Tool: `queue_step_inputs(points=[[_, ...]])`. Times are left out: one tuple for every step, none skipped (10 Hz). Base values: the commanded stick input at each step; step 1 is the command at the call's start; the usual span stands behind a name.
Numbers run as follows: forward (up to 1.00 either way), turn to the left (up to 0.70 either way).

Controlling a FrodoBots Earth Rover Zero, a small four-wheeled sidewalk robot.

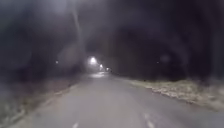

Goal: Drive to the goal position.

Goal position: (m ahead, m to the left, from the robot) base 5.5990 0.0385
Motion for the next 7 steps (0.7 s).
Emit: queue_step_inputs(points=[[1.00, 0.03], [1.00, 0.03], [1.00, 0.03], [1.00, 0.03], [1.00, 0.03], [1.00, 0.03], [1.00, 0.03]])
